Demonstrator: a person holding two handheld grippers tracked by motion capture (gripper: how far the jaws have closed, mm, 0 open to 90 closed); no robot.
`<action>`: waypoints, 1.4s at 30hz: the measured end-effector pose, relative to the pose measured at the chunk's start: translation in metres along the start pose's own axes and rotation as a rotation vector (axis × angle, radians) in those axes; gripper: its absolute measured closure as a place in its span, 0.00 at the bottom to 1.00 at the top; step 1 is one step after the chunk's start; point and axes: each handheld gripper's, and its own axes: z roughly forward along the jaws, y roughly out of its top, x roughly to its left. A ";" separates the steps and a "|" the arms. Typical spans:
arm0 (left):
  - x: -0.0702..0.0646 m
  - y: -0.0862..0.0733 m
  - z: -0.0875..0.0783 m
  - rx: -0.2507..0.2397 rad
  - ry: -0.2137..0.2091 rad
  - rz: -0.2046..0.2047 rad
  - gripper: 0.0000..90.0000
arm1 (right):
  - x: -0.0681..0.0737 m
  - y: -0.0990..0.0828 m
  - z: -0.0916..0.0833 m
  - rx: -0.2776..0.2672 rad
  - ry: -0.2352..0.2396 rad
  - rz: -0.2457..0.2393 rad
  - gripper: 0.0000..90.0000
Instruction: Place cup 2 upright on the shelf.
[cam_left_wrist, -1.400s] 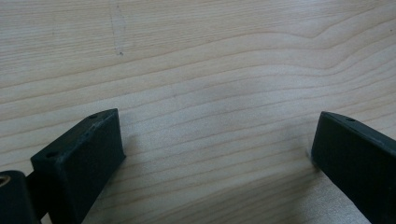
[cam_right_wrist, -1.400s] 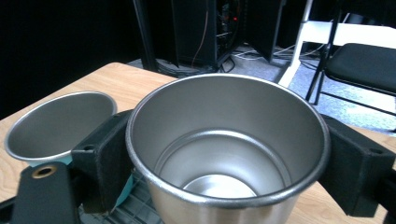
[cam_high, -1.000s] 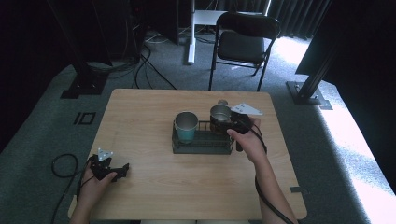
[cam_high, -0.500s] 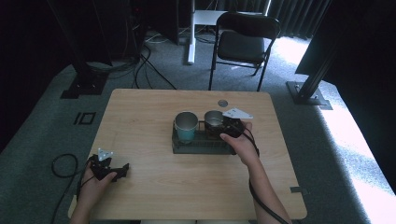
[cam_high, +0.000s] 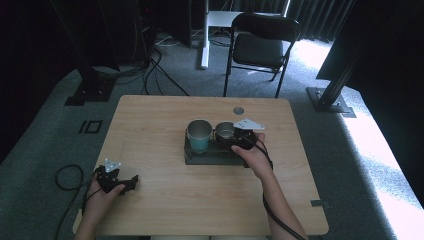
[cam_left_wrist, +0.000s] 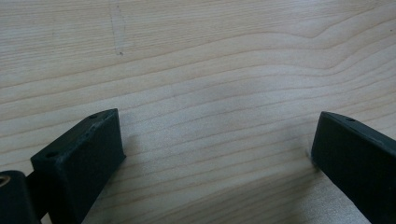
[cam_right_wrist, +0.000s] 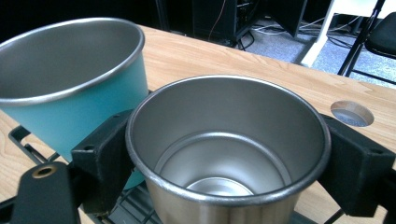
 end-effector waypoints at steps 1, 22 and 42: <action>0.000 0.000 0.000 0.000 0.000 0.000 0.03 | 0.001 -0.001 0.000 0.005 0.001 -0.006 0.15; 0.000 0.000 0.000 0.000 0.000 0.000 0.03 | -0.001 -0.017 -0.006 0.031 0.030 -0.032 0.14; 0.000 0.000 0.000 -0.001 0.000 -0.001 0.03 | -0.012 -0.032 -0.044 0.011 0.024 -0.046 0.13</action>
